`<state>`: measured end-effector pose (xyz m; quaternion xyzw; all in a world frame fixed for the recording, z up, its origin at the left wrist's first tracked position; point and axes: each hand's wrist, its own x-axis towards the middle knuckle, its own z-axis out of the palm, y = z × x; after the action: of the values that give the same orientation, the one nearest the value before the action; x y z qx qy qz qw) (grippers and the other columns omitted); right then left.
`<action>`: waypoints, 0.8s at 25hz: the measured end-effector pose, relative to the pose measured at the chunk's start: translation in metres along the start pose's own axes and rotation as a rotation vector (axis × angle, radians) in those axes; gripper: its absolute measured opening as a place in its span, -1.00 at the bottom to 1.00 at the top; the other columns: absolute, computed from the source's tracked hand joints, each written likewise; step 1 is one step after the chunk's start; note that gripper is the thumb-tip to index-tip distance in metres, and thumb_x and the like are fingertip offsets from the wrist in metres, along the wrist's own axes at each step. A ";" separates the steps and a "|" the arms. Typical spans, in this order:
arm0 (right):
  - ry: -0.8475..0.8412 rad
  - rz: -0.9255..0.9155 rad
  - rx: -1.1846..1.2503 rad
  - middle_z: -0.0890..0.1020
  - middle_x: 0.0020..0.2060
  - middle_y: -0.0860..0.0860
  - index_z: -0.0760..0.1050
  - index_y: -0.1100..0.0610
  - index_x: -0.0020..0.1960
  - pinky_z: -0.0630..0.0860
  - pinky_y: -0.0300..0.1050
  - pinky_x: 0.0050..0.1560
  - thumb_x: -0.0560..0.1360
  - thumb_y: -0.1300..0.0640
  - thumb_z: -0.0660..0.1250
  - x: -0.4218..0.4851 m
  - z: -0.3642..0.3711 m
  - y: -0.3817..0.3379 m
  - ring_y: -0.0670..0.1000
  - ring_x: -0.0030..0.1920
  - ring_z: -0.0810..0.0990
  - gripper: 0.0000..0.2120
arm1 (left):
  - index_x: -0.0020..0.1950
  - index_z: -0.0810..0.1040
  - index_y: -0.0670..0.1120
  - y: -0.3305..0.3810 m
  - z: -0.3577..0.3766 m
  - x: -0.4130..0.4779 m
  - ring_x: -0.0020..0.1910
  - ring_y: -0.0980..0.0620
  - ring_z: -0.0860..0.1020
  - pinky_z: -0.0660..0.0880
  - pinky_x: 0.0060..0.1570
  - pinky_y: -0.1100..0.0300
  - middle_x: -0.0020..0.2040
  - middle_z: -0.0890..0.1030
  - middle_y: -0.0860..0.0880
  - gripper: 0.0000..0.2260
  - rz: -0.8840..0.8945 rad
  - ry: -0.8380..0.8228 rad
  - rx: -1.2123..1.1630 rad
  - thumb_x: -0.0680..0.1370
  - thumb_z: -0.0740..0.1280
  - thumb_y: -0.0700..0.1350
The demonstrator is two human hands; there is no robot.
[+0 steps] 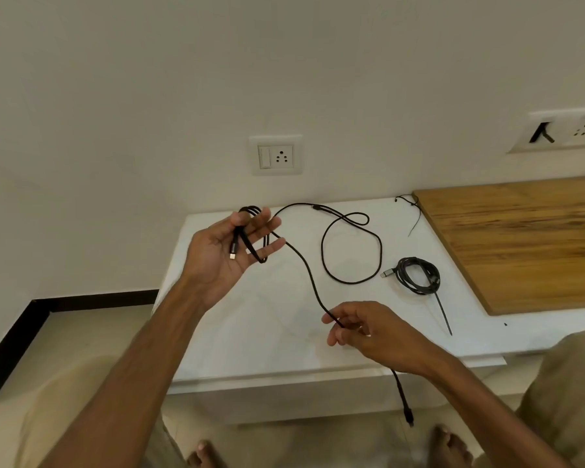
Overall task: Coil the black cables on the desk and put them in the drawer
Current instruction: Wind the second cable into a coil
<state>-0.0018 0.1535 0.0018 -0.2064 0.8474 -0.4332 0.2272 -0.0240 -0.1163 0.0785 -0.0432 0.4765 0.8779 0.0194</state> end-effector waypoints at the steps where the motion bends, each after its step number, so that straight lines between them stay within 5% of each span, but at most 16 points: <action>1: -0.008 0.008 0.037 0.75 -0.05 -0.14 0.57 -0.07 0.24 0.63 -0.05 0.18 0.57 0.11 0.39 0.001 0.001 0.001 -0.08 0.01 0.71 -0.75 | -0.07 0.50 -0.22 -0.003 0.008 -0.003 0.32 -0.33 0.55 0.46 0.27 -0.39 0.10 0.65 -0.26 -0.80 -0.027 -0.044 0.011 0.67 0.12 -0.26; 4: 0.076 -0.011 0.246 0.76 -0.06 -0.02 0.52 0.03 0.30 0.64 -0.01 0.19 0.56 0.10 0.43 0.003 -0.002 -0.009 -0.02 -0.03 0.75 -0.68 | -0.05 0.45 -0.22 -0.014 0.030 -0.016 0.28 -0.36 0.57 0.48 0.24 -0.39 0.08 0.65 -0.31 -0.83 -0.102 -0.160 0.054 0.67 0.11 -0.27; 7: 0.354 -0.060 0.540 0.73 -0.20 0.09 0.56 0.11 0.28 0.68 -0.02 -0.16 0.60 0.13 0.36 0.004 -0.009 -0.022 0.06 -0.25 0.70 -0.74 | -0.05 0.48 -0.25 -0.026 0.046 -0.026 0.24 -0.38 0.59 0.50 0.22 -0.36 0.08 0.66 -0.33 -0.78 -0.180 -0.261 0.114 0.69 0.10 -0.26; 11: 0.620 -0.173 0.277 0.64 -0.38 -0.10 0.67 0.05 0.05 0.48 -0.24 -0.38 0.63 0.12 0.32 0.003 -0.022 -0.014 -0.10 -0.41 0.54 -0.86 | -0.03 0.44 -0.23 -0.034 0.053 -0.030 0.27 -0.40 0.56 0.46 0.29 -0.34 0.18 0.62 -0.39 -0.80 -0.228 -0.400 0.145 0.69 0.07 -0.24; 16: 0.366 -0.103 0.132 0.70 -0.32 -0.04 0.69 -0.03 -0.03 0.59 -0.08 -0.37 0.64 0.06 0.31 0.003 -0.003 -0.011 -0.05 -0.40 0.64 -0.82 | -0.12 0.34 -0.14 -0.036 0.055 -0.027 0.40 -0.31 0.48 0.32 0.43 -0.32 0.34 0.53 -0.38 -0.75 -0.137 -0.409 0.097 0.72 0.01 -0.23; 20: 0.098 -0.040 0.253 0.67 -0.37 0.08 0.70 0.11 0.05 0.57 -0.05 -0.33 0.67 0.14 0.26 -0.003 0.011 -0.020 0.07 -0.42 0.60 -0.78 | -0.15 0.32 -0.11 -0.038 0.035 -0.017 0.43 -0.12 0.48 0.29 0.47 -0.26 0.32 0.60 -0.23 -0.71 -0.028 -0.336 0.373 0.75 -0.01 -0.15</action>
<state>0.0097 0.1378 0.0131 -0.1717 0.7919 -0.5505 0.2011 -0.0065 -0.0660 0.0675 0.1010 0.6196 0.7694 0.1180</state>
